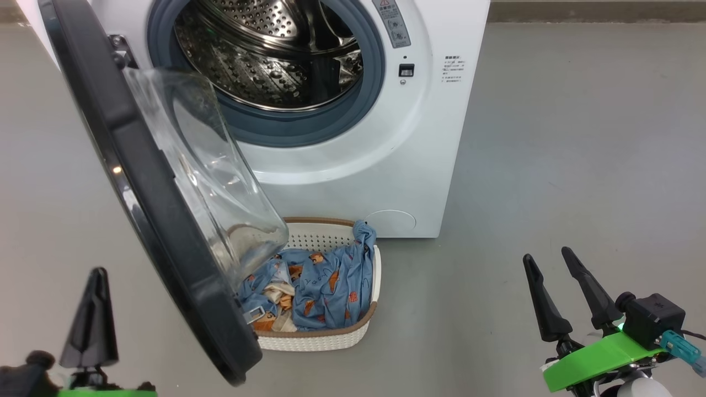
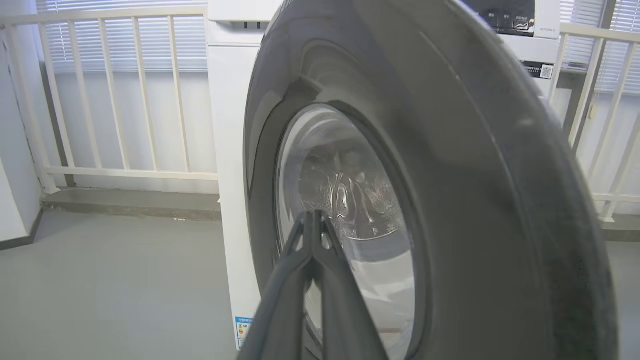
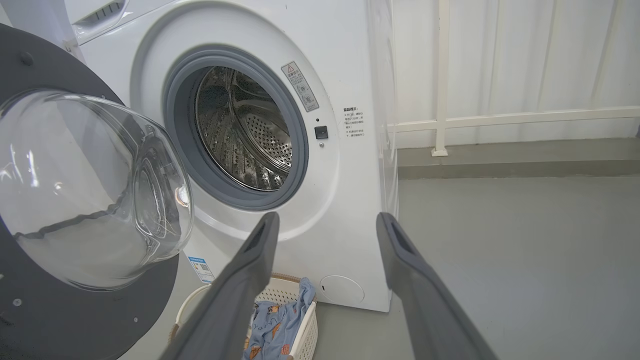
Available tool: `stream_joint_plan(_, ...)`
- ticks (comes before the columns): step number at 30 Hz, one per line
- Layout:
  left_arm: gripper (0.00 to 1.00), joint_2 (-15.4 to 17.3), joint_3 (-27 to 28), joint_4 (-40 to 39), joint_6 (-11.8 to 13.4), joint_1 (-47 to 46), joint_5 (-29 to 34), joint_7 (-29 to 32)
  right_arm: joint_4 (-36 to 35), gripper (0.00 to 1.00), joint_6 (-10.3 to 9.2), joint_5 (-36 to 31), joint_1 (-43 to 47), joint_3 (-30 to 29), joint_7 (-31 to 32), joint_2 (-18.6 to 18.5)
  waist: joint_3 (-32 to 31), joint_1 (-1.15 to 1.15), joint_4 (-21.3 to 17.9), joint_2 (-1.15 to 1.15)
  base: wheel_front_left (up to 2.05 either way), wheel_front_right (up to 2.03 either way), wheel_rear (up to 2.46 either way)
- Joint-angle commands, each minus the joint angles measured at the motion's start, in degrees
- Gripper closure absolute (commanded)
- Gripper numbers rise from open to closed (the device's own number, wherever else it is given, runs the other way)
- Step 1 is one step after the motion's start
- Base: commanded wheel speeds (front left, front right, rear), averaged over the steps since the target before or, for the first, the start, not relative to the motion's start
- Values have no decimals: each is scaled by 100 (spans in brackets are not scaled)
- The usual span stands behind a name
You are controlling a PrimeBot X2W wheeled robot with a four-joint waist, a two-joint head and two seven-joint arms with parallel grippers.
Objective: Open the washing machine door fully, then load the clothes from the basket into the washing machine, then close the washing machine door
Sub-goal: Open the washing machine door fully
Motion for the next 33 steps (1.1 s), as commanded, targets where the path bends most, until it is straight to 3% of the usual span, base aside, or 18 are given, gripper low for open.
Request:
stream_joint_plan(1,100,65,233,-275,1,-260,64,-29,-143,0,52,-30,-114,106,-69,-19,-1,0,6,0,0,0,0)
stream_joint_plan(8,100,-26,192,-1586,57,-325,297,-29,-146,0,52,11,-94,85,-69,-4,2,0,70,0,0,0,0)
stream_joint_plan(18,100,6,-742,-2616,14,-243,578,63,-140,0,52,36,-127,149,-69,2,38,0,83,0,0,0,0)
stream_joint_plan(27,100,-92,-1829,-2441,0,-102,362,396,-127,0,52,80,-184,200,-69,22,112,0,3,0,0,0,0)
stream_joint_plan(33,100,-105,-1985,-2006,3,-33,233,501,-135,0,52,97,-201,221,-69,25,153,0,-58,0,0,0,0)
